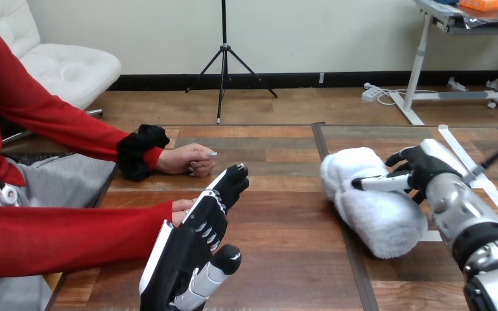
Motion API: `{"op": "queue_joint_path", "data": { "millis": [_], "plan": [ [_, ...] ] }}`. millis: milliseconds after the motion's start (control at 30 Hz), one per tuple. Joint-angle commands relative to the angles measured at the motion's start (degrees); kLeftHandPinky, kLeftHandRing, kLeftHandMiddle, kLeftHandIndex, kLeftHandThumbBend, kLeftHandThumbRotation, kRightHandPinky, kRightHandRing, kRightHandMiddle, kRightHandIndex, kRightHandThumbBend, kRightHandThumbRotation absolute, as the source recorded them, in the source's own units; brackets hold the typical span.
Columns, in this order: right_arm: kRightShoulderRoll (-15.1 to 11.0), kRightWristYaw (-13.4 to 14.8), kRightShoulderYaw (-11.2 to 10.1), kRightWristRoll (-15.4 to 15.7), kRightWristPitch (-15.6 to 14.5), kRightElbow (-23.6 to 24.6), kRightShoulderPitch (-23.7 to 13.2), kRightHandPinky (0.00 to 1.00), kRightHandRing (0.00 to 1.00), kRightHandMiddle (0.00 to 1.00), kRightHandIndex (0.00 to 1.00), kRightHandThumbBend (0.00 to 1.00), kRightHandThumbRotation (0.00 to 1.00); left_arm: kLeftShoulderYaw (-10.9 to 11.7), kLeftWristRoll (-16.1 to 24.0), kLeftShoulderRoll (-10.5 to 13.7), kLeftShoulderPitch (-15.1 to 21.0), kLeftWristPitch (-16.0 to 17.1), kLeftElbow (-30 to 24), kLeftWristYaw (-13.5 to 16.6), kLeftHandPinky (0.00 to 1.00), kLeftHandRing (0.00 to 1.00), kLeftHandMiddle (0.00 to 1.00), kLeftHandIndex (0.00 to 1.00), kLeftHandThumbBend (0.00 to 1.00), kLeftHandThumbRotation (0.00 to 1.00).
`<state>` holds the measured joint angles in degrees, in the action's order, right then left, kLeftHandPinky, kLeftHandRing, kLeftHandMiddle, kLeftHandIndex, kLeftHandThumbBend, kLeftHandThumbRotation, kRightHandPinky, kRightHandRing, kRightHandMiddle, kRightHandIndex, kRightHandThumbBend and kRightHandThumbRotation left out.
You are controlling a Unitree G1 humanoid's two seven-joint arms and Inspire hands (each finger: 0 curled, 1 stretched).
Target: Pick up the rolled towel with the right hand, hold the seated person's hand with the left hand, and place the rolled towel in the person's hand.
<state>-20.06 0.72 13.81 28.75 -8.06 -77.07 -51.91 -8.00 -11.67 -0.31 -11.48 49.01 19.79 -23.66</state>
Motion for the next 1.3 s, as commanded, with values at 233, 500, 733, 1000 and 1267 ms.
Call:
{"op": "queue_joint_path", "data": {
  "millis": [233,500,733,1000,1267],
  "plan": [
    [1.21,-6.29,8.21,6.89,-2.11,-0.30,-5.89,0.51,0.78,0.85,0.85,0.99,0.74,-0.02,-0.07,-0.10,3.41,-0.46,-2.79,-0.05,0.95,0.93,0.93,0.88,1.00,0.76],
    [1.22,-13.24,15.91,14.26,0.52,-0.61,-8.15,0.56,0.85,0.90,0.89,0.96,0.91,-0.26,-0.37,-0.48,3.79,-0.55,-2.57,-0.21,0.96,0.93,0.92,0.88,1.00,0.75],
    [1.93,-17.25,18.32,16.36,0.24,-1.13,-9.60,0.70,0.93,0.97,0.95,0.93,0.99,-0.36,-0.18,-0.44,4.00,-0.62,-2.44,-0.33,0.96,0.93,0.92,0.88,1.00,0.75],
    [3.12,-23.19,22.10,19.55,-1.00,-1.87,-11.71,0.79,0.96,0.99,0.97,0.96,1.00,-0.42,0.35,-0.83,3.91,-0.71,-2.49,0.17,0.96,0.93,0.92,0.87,1.00,0.75],
    [3.96,-26.98,23.84,20.60,-0.38,-2.21,-12.87,0.71,0.92,0.95,0.91,0.96,1.00,-0.49,0.97,-1.08,4.00,-0.17,-2.12,0.36,0.96,0.93,0.92,0.88,1.00,0.77]
  ]
}}
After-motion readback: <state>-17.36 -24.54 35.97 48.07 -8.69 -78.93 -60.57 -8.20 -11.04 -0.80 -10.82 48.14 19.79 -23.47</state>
